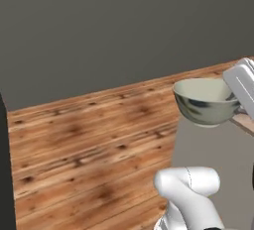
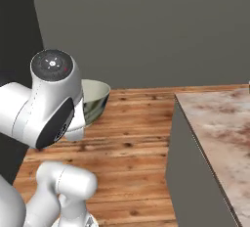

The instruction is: Pick up the bowls from the cabinet and place each bowl in front of a stool on the dining counter.

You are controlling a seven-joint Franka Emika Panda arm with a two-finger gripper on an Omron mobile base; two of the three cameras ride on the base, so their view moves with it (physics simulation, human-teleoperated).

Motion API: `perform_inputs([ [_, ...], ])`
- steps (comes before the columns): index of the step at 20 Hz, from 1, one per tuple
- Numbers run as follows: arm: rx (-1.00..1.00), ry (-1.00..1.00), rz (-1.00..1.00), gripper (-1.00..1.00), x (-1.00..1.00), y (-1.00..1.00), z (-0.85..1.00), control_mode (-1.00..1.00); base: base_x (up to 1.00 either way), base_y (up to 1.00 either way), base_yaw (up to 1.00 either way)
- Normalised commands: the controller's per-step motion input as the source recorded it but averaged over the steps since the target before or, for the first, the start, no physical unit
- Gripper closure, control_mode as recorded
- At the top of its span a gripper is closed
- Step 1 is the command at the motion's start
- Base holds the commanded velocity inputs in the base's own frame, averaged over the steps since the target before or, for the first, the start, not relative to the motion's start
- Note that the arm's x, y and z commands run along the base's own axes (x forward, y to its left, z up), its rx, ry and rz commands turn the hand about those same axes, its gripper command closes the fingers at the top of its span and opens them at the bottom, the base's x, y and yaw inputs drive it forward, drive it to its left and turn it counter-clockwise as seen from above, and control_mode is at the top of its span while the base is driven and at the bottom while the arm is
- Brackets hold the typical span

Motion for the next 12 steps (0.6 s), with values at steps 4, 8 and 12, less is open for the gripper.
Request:
perform_inputs([
  [4, 0.00, 0.00, 0.00, 1.00, 0.00, 0.00, 0.00, 1.00, 0.77, 0.98, -0.55],
  [8, 0.00, 0.00, 0.00, 1.00, 0.00, 0.00, 0.00, 1.00, 0.80, 1.00, -0.45],
  [12, 0.00, 0.00, 0.00, 1.00, 0.00, 0.00, 0.00, 1.00, 0.88, 1.00, -0.44],
])
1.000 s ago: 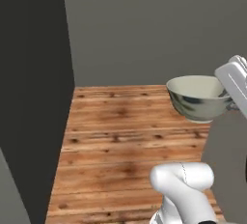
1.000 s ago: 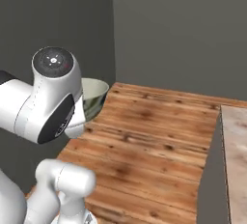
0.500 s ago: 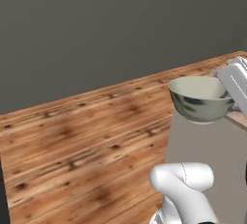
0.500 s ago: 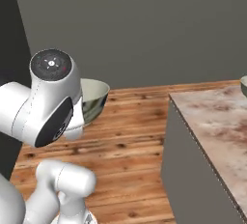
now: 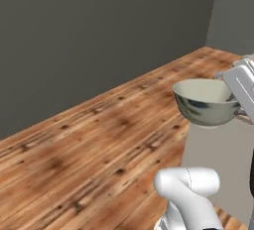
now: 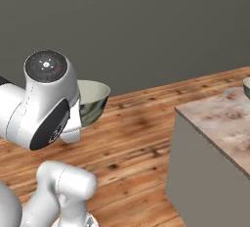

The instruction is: Pick up the bowls from the cabinet and place each bowl in front of a stool on the dining counter.

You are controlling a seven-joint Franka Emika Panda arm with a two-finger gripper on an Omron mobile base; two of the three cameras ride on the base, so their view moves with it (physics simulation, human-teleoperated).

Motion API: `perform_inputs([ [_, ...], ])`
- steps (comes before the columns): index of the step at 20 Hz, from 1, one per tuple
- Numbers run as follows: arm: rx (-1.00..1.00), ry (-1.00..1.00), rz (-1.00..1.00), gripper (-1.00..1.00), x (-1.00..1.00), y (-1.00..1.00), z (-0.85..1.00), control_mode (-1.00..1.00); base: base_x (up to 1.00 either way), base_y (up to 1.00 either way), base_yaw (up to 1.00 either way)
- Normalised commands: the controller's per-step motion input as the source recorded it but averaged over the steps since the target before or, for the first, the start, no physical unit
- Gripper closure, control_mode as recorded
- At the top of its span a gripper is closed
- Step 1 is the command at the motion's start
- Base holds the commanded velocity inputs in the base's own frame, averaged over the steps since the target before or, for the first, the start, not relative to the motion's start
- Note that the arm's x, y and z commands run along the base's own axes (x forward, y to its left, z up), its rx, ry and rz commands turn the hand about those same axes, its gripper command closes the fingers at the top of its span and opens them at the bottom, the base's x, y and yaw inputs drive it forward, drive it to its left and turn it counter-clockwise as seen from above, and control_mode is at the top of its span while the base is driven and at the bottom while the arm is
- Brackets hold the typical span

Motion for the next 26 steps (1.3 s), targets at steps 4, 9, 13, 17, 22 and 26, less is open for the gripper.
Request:
perform_inputs([
  [4, 0.00, 0.00, 0.00, 1.00, 0.00, 0.00, 0.00, 1.00, 0.80, 1.00, -0.47],
  [9, 0.00, 0.00, 0.00, 1.00, 0.00, 0.00, 0.00, 1.00, 0.57, 1.00, -0.52],
  [13, 0.00, 0.00, 0.00, 1.00, 0.00, 0.00, 0.00, 1.00, 0.56, 1.00, -0.63],
  [17, 0.00, 0.00, 0.00, 1.00, 0.00, 0.00, 0.00, 1.00, 0.51, 0.97, -0.67],
  [22, 0.00, 0.00, 0.00, 1.00, 0.00, 0.00, 0.00, 1.00, 0.44, 0.77, -0.74],
  [26, 0.00, 0.00, 0.00, 1.00, 0.00, 0.00, 0.00, 1.00, 0.43, 0.68, -0.78],
])
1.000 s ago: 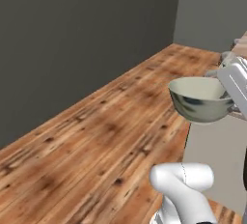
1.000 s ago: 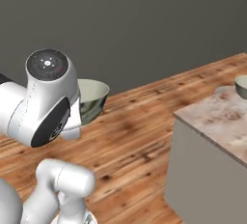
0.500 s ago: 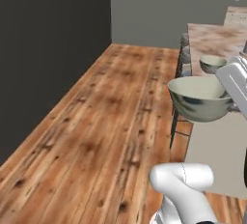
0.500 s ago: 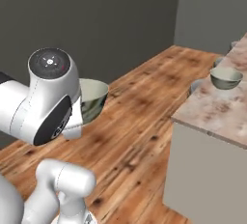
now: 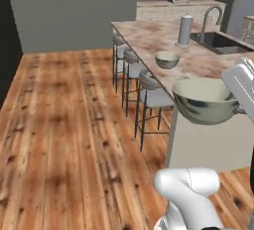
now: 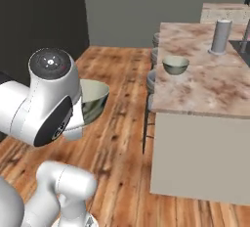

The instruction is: Pick up the bowls from the cabinet and place each bowl in front of a stool on the dining counter.

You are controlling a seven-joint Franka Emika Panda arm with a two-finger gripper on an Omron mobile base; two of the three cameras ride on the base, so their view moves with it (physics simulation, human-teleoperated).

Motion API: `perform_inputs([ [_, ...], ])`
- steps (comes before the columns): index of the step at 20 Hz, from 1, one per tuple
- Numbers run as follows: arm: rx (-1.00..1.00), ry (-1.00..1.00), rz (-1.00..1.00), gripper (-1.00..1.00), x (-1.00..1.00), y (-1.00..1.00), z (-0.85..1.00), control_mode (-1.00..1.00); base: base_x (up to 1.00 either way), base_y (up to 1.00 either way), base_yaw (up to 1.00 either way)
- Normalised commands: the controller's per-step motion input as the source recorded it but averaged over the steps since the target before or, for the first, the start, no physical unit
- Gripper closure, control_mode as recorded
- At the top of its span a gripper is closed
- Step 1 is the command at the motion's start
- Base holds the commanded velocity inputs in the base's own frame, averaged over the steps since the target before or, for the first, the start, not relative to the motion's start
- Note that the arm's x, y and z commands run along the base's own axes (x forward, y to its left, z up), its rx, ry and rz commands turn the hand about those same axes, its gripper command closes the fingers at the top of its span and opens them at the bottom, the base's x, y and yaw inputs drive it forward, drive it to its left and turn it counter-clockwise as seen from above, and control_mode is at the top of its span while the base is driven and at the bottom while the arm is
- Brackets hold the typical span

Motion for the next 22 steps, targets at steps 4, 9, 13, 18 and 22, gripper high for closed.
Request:
perform_inputs([
  [4, 0.00, 0.00, 0.00, 1.00, 0.00, 0.00, 0.00, 1.00, 0.41, 0.74, -0.75],
  [9, 0.00, 0.00, 0.00, 1.00, 0.00, 0.00, 0.00, 1.00, 0.41, 0.97, -0.64],
  [13, 0.00, 0.00, 0.00, 1.00, 0.00, 0.00, 0.00, 1.00, 0.44, 1.00, -0.52],
  [18, 0.00, 0.00, 0.00, 1.00, 0.00, 0.00, 0.00, 1.00, 0.42, 1.00, -0.49],
  [22, 0.00, 0.00, 0.00, 1.00, 0.00, 0.00, 0.00, 1.00, 0.62, 1.00, -0.45],
])
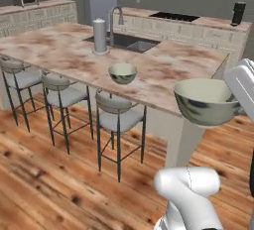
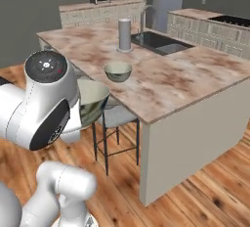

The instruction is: Pick up the bowls from the cabinet and place each bowl in front of a stool on the dining counter.

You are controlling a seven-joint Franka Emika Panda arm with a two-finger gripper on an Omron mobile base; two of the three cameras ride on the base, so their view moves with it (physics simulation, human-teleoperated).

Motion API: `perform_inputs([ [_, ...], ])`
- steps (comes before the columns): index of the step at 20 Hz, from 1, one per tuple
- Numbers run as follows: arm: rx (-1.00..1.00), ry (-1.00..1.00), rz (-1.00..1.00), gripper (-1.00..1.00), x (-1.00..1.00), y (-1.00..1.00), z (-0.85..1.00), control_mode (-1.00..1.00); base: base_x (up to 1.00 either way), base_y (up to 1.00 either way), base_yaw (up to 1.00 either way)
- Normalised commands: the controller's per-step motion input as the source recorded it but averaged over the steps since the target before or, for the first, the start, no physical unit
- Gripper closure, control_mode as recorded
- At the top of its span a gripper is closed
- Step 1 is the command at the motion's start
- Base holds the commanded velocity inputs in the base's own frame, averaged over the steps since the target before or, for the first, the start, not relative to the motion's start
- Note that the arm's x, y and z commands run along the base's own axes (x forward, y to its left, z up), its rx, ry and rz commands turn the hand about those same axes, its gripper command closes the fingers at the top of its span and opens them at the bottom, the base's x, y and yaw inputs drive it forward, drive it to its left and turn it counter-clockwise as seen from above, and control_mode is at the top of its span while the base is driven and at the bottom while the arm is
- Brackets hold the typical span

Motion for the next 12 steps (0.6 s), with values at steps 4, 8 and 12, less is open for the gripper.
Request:
perform_inputs([
  [4, 0.00, 0.00, 0.00, 1.00, 0.00, 0.00, 0.00, 1.00, 0.64, 1.00, -0.47],
  [8, 0.00, 0.00, 0.00, 1.00, 0.00, 0.00, 0.00, 1.00, 0.58, 1.00, -0.46],
  [12, 0.00, 0.00, 0.00, 1.00, 0.00, 0.00, 0.00, 1.00, 0.36, 1.00, -0.44],
])
